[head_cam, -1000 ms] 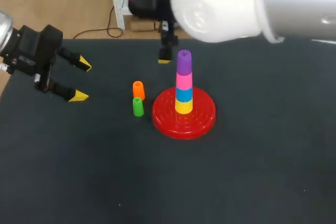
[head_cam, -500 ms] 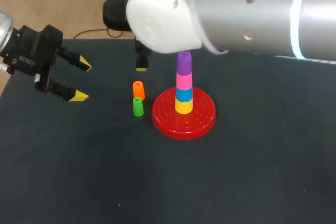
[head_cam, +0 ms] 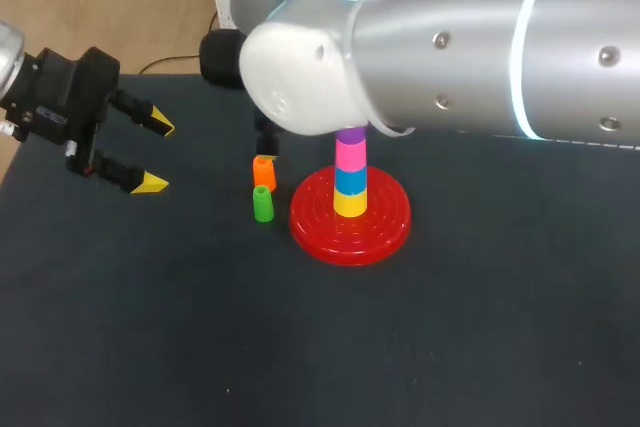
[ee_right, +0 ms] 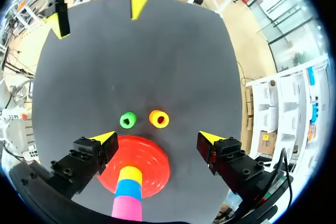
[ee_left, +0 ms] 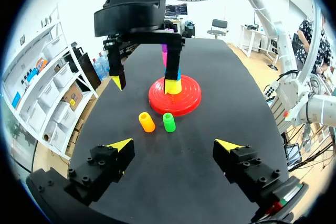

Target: Pick up and stack the cylinders on the red base in this order: pink,purple,orange,green

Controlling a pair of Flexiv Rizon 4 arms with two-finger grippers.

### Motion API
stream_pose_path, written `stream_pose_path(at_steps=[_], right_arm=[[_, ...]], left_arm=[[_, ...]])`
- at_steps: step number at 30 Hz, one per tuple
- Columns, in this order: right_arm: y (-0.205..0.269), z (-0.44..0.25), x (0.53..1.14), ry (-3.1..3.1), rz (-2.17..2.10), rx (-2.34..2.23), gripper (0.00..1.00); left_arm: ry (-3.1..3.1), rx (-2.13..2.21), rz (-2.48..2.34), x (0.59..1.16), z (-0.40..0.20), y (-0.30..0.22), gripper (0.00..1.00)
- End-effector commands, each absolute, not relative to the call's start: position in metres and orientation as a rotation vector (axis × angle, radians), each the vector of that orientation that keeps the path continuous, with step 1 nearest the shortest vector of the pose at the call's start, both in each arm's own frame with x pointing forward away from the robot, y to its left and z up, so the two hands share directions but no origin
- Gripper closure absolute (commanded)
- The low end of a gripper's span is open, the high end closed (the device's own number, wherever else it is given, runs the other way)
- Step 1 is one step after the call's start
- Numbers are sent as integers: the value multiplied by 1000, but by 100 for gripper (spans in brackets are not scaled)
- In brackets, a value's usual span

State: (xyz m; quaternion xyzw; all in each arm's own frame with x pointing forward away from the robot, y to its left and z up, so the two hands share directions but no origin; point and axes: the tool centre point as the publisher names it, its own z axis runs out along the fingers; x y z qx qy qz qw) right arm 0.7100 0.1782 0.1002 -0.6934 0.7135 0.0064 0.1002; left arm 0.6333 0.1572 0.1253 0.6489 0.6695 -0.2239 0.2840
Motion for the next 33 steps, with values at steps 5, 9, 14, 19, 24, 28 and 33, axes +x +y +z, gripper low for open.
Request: stream_pose_path(at_steps=[5,9,14,19,24,28,33], right_arm=[[184,83,716,2116,26,-2045,0],[189,77,717,2117,23,-2062,0],[191,71,718,2130,15,-2079,0],[192,64,721,2134,9,-2090,0],[192,63,732,2168,19,-2062,0],[193,57,733,2184,30,-2067,0],[193,51,731,2189,31,-2084,0]], left_arm=[[1791,1736,-598,633,125,158,0],[1791,1736,-598,633,125,158,0],[1791,1736,-598,633,125,158,0],[1791,1736,-598,633,125,158,0],[1791,1736,-598,633,125,158,0],[1791,1736,-598,633,125,158,0],[1791,1736,-598,633,125,158,0]])
